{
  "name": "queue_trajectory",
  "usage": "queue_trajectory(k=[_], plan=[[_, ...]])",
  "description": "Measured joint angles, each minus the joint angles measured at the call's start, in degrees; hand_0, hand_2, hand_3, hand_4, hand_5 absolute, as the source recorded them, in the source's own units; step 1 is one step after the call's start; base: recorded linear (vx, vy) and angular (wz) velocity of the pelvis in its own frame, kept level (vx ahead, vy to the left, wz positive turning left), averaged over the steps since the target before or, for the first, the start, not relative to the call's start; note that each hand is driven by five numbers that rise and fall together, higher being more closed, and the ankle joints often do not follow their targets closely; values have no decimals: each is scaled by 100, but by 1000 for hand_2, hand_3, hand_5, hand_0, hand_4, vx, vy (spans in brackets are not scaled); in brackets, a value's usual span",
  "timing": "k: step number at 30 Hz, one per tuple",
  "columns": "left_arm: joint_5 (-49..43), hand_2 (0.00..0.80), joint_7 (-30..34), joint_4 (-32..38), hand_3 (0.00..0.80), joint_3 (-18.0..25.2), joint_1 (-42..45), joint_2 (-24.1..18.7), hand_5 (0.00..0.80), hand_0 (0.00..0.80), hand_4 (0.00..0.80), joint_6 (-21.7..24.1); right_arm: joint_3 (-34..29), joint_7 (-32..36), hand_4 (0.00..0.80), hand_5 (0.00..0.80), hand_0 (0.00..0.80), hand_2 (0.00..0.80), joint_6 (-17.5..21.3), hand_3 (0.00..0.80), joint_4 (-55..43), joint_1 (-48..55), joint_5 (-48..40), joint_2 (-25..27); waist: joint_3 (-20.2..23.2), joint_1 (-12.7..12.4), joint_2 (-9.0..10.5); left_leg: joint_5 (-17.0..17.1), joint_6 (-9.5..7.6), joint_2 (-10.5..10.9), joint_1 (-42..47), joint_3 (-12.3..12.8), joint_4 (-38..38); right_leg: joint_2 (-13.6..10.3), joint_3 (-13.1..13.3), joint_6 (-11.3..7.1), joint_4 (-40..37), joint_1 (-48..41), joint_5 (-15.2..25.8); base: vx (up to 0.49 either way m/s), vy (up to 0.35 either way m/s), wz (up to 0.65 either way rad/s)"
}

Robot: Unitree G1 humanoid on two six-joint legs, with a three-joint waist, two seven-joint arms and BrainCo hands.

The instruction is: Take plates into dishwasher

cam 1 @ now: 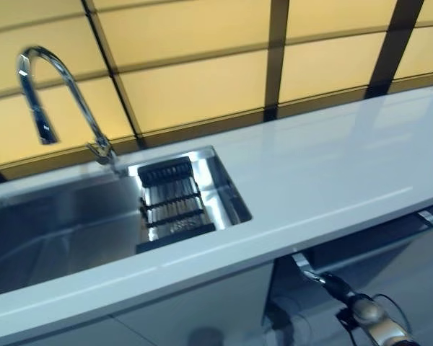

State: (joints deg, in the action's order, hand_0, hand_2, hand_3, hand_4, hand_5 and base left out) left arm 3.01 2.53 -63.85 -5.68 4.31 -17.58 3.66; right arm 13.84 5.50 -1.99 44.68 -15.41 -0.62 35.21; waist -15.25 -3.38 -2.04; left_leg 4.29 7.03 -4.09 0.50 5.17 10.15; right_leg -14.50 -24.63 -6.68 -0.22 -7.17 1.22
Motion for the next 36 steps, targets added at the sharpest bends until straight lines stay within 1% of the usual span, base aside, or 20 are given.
queue_trajectory(k=[1,2,4,6,7,9,10,11,13,14,15,16,17,18,22,25,26,27,30,36], plan=[[-4,0,-28,52,0,-18,-72,10,0,0,0,55,-67,107,0,0,0,0,59,0,321,47,1,-59,221,81,144,32,119,-10,19,-142,-556,-34,-49,73,-235,95,158,-279,538,72],[-4,0,-20,54,0,-29,-125,54,0,0,0,69,-121,107,0,0,0,0,55,0,486,52,-1,-99,252,-4,225,-258,26,-19,102,-58,-228,-88,-125,-3,-308,50,380,-300,614,35],[-8,0,17,77,0,-170,-152,126,0,0,0,77,-169,101,0,0,0,0,49,0,764,183,27,-148,331,-32,205,-737,99,-259,428,179,-93,-137,-305,-102,-261,-57,443,-263,547,26],[-27,0,41,247,0,-339,-250,148,0,0,0,65,-154,124,0,0,0,0,44,0,1045,411,183,-157,337,-24,222,-914,26,-211,650,308,-495,-253,-404,-229,-113,-90,473,-231,436,60],[-70,0,49,350,0,-462,-339,44,0,0,0,47,-142,124,0,0,0,0,30,0,1315,580,227,-426,329,-68,382,-872,-152,-1,729,391,-715,-465,-440,-328,16,-79,509,-238,392,45],[-257,0,71,390,0,-656,-422,-194,0,0,0,-64,21,155,0,0,0,0,56,0,1426,842,220,-906,357,-84,621,-810,-402,280,713,257,-920,-848,-416,-427,509,153,622,-273,357,42],[-362,0,77,366,0,-738,-472,-247,0,0,0,-157,41,163,0,0,0,0,73,0,1388,982,220,-1078,323,-34,556,-719,-535,291,804,130,-1052,-914,-329,-566,1002,400,517,-284,294,42],[-462,0,75,341,0,-805,-504,-270,0,0,0,-239,43,171,0,0,0,0,80,0,1355,1117,222,-1194,293,-18,485,-641,-616,227,828,27,-1124,-740,-126,-725,1146,570,275,-239,235,42],[-476,0,66,126,0,-885,-571,-384,0,0,0,-337,40,183,0,0,0,0,72,0,1289,1251,229,-1242,258,157,415,-548,-718,207,625,-276,-1156,-296,544,-685,756,858,171,-189,200,86],[-478,0,82,-88,0,-892,-581,-396,0,0,0,-381,0,148,0,0,0,0,58,0,1326,1311,221,-1224,255,425,409,-476,-741,260,463,-588,-1167,-31,1032,-617,387,915,241,-194,153,117],[-485,0,91,-153,0,-893,-558,-409,0,0,0,-405,-20,134,0,0,0,0,67,0,1348,1358,216,-1225,270,468,437,-456,-743,281,445,-681,-1176,31,1188,-571,327,899,291,-199,103,133],[-551,0,112,-297,0,-893,-550,-545,0,0,0,-443,-50,90,0,0,0,0,70,0,1500,1514,202,-1304,381,497,615,-416,-707,400,400,-775,-1202,147,1522,-288,369,877,562,-162,52,90],[-602,0,119,-338,0,-891,-549,-624,0,0,0,-446,-78,76,0,0,0,0,76,0,1522,1581,191,-1357,437,527,728,-402,-664,474,386,-807,-1220,145,1587,-211,434,887,678,-177,26,61],[-704,0,120,-556,0,-869,-528,-671,0,0,0,-468,-174,-12,0,0,0,0,126,0,1657,1583,155,-1455,471,387,770,-427,-619,467,359,-756,-1230,141,1615,-103,452,939,565,-120,-9,9],[-794,0,83,-731,0,-743,-372,-703,0,0,0,-578,-192,10,0,0,0,0,213,0,1651,1510,147,-1624,503,363,768,-426,-575,305,381,-686,-1275,318,1614,-77,358,928,666,-111,-76,-7],[-788,0,79,-726,0,-641,-330,-811,0,0,0,-568,-186,62,0,0,0,0,205,0,1731,1482,145,-1788,789,270,1002,-387,-466,274,460,-472,-1422,398,1550,-42,-175,797,655,-104,-155,-38],[-774,0,81,-714,0,-644,-344,-786,0,0,0,-554,-186,90,0,0,0,0,197,0,1829,1475,146,-1862,895,256,1047,-380,-404,196,550,-381,-1493,494,1542,70,-385,676,670,-70,-178,-36],[-772,0,82,-705,0,-645,-357,-763,0,0,0,-552,-185,106,0,0,0,0,189,0,1865,1478,146,-1880,918,256,1048,-382,-395,178,587,-380,-1518,525,1538,77,-430,627,671,-66,-167,-20],[-729,0,115,-553,0,-654,-423,-549,0,0,0,-543,-185,144,0,0,0,0,93,0,1908,1596,107,-1888,1051,264,946,-424,-310,30,685,-363,-1531,678,1534,134,-489,521,614,-36,-95,-5],[-606,0,150,-477,0,-658,-394,-153,0,0,0,-533,-189,227,0,0,0,0,-92,0,1973,1675,98,-1870,1299,260,558,-427,-213,-88,692,-375,-1497,829,1488,228,-496,498,569,-35,-77,1]])
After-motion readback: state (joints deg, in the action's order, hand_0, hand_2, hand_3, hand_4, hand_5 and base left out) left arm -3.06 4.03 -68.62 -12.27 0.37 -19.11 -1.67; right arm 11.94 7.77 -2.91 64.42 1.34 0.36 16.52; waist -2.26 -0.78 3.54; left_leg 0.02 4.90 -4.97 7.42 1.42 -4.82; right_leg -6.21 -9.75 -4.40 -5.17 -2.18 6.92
